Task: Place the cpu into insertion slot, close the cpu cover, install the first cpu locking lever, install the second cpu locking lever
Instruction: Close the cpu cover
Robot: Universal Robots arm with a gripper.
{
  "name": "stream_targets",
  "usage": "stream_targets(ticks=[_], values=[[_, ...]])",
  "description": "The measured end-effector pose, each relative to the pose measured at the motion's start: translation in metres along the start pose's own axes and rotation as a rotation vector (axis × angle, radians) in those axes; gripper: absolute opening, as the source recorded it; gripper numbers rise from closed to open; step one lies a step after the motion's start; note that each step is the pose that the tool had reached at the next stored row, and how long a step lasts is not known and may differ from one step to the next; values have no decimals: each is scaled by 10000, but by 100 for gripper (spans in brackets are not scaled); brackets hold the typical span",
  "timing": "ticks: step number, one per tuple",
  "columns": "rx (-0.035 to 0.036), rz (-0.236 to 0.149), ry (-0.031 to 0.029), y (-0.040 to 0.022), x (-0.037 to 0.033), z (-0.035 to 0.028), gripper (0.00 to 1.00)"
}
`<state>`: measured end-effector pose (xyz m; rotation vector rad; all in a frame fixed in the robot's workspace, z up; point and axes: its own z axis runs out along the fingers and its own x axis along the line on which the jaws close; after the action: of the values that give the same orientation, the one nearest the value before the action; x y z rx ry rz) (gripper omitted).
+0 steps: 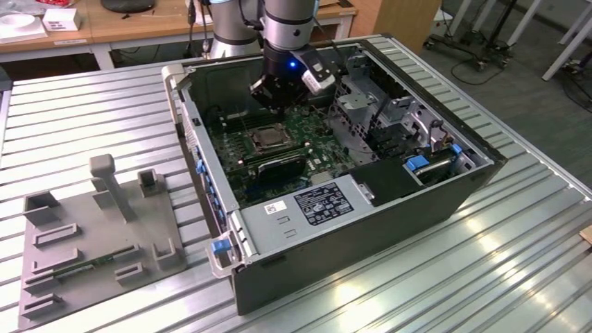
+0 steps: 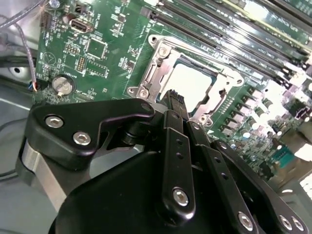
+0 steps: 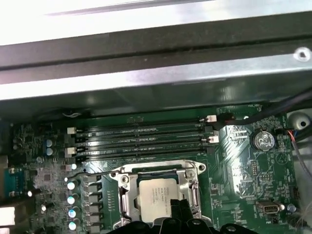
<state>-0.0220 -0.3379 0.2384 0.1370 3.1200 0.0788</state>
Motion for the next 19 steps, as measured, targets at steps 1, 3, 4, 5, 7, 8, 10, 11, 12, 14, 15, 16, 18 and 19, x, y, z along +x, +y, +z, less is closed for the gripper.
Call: stream_targets(ticks=[1, 3, 4, 5, 7, 8, 10, 11, 12, 14, 15, 16, 18, 19], values=[[-5, -138, -24, 0, 0, 2, 11], [-13, -426, -62, -1, 0, 7, 11], [-18, -574, -79, -1, 0, 9, 11], [-22, -725, -96, -1, 0, 11, 11], [-33, -1042, -135, 0, 0, 14, 11], [-38, -1205, -155, 0, 0, 15, 11], [-48, -1515, -191, -1, 0, 18, 11], [-51, -1648, -196, -1, 0, 19, 11], [-55, -1782, -199, -1, 0, 21, 11], [-59, -1949, -198, -1, 1, 22, 11], [-59, -1952, -197, -1, 1, 22, 11], [-59, -1952, -197, -1, 1, 22, 11], [-60, -1954, -197, -1, 1, 22, 11], [-60, -1955, -197, -1, 1, 23, 11]])
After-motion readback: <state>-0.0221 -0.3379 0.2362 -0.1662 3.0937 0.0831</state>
